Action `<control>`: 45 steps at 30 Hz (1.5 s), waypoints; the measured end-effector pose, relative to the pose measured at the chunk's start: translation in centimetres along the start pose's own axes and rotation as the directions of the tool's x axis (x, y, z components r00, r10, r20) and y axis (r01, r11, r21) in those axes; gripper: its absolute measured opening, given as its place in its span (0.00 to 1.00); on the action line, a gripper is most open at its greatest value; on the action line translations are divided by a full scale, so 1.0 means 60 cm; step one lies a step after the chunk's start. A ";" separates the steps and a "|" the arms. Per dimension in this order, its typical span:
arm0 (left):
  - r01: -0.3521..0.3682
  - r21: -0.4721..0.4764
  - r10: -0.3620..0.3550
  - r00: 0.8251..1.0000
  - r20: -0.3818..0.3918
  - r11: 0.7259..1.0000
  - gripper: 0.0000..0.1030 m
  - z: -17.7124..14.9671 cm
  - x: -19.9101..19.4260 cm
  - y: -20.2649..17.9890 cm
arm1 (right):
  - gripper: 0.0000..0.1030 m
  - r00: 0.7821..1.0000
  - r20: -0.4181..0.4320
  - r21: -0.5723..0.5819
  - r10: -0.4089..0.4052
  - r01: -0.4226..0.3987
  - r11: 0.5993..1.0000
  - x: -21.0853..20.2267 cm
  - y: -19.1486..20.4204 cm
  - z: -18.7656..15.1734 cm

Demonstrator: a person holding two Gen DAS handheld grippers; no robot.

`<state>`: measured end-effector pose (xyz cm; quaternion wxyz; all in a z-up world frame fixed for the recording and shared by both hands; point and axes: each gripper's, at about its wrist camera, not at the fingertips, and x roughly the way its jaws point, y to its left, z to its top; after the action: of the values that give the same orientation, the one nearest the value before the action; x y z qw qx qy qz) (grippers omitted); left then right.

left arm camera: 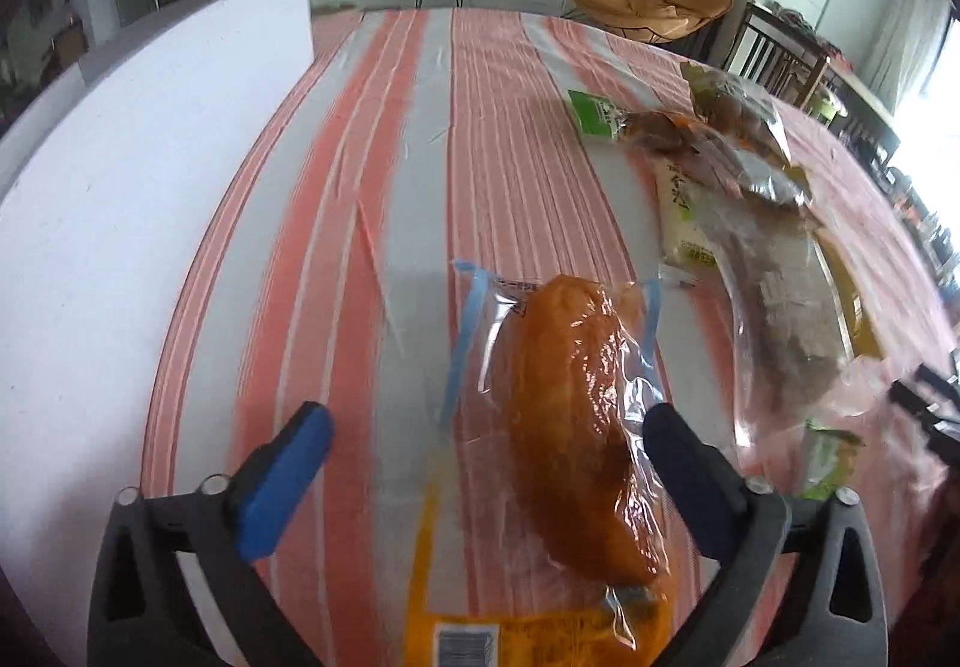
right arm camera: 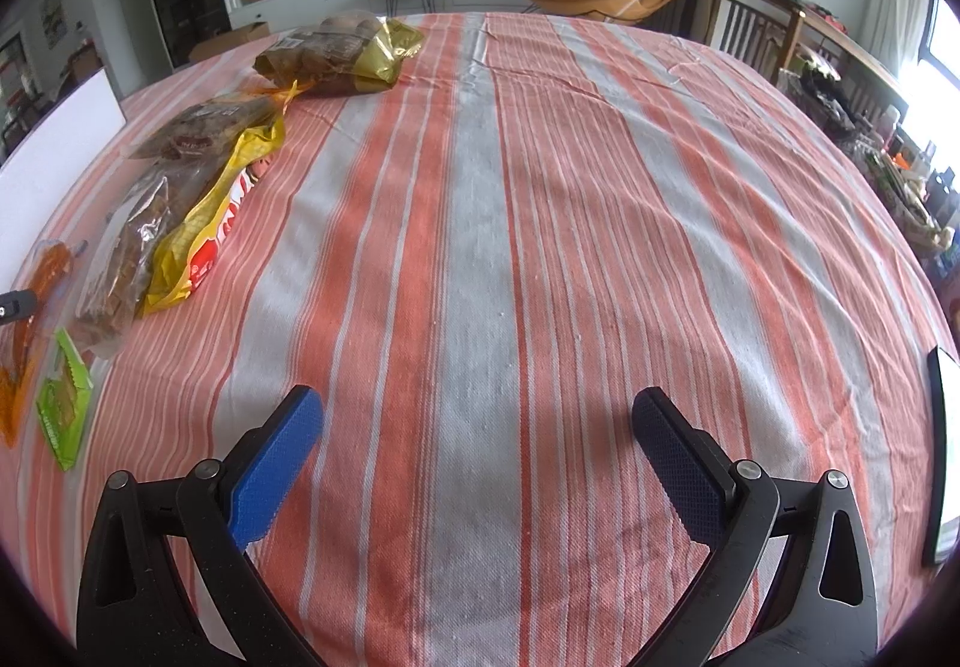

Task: Organize snacks
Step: 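Grasp the orange sausage bag with the left gripper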

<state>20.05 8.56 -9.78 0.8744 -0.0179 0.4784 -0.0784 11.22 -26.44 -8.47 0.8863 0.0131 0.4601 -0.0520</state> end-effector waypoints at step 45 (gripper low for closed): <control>-0.027 0.066 0.024 0.999 0.044 0.997 1.00 -0.004 0.000 -0.019 | 0.98 0.838 -0.055 -0.270 0.543 -0.536 0.800 -0.052 0.170 -0.002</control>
<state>19.71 7.46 -9.81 0.8855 0.0155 0.4570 -0.0828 10.43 -16.07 -6.24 0.8630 0.0201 0.4288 0.2664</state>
